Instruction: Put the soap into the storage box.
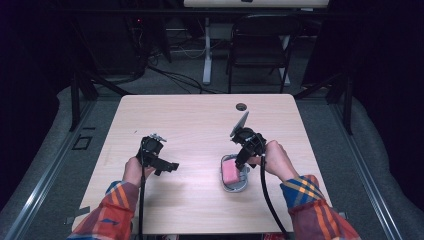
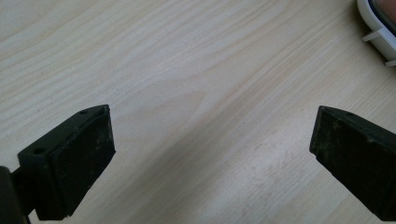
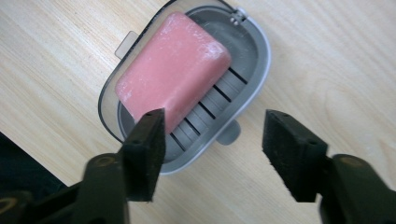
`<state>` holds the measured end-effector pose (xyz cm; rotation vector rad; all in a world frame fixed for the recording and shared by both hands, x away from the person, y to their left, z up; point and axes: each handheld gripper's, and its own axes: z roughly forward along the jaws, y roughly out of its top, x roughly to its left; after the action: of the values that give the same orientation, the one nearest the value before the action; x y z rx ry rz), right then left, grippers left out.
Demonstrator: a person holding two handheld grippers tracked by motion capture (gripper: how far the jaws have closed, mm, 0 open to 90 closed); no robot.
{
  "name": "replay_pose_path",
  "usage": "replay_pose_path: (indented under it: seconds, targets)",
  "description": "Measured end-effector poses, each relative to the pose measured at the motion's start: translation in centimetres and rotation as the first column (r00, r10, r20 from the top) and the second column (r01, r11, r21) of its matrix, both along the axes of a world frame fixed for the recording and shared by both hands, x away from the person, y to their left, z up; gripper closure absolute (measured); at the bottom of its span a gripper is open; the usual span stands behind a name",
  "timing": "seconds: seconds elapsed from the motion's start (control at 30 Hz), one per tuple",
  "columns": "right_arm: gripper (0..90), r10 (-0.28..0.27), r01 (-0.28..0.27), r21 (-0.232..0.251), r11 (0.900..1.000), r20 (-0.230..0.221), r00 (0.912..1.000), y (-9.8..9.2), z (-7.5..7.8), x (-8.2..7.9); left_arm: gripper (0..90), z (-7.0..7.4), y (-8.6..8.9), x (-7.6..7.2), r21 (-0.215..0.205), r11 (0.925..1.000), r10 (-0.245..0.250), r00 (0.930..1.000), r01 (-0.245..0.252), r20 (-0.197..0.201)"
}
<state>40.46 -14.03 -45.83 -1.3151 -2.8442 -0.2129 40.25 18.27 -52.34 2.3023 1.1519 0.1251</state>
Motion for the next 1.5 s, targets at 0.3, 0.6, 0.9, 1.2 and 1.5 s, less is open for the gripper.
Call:
replay_pose_path:
  seconds: [0.3, 0.6, 0.9, 1.2, 1.5]
  targets:
    - [14.0, 0.006, -0.009, 0.023, 1.0, 0.118, 0.993, -2.6, 1.8, -1.4, 0.0, 0.0, 0.0, 0.0, -0.007, 0.9999, -0.008, 1.0, 0.008, 0.001]
    - [4.7, -0.042, 0.022, 0.104, 0.994, 0.201, 0.9787, -6.7, 2.4, -3.0, 0.0, 0.0, -0.1, 0.0, -0.009, 0.9999, -0.006, 1.0, 0.006, 0.002]
    - [2.1, -0.099, 0.073, 0.123, 0.99, 0.226, 0.9691, -11.2, 1.5, -4.6, 0.0, -0.1, -0.2, 0.0, -0.005, 1.0, -0.008, 1.0, 0.008, 0.001]
    - [2.5, -0.161, 0.127, 0.135, 0.983, 0.291, 0.9431, -14.2, -0.6, -7.2, 0.0, -0.1, -0.2, 0.0, -0.001, 0.9999, -0.013, 0.9999, 0.013, 0.002]
    - [0.0, -0.116, 0.083, 0.106, 0.991, 0.356, 0.9273, -15.2, -3.2, -8.8, 0.0, -0.1, -0.3, 0.0, 0.005, 0.9998, -0.019, 0.9998, 0.019, 0.002]
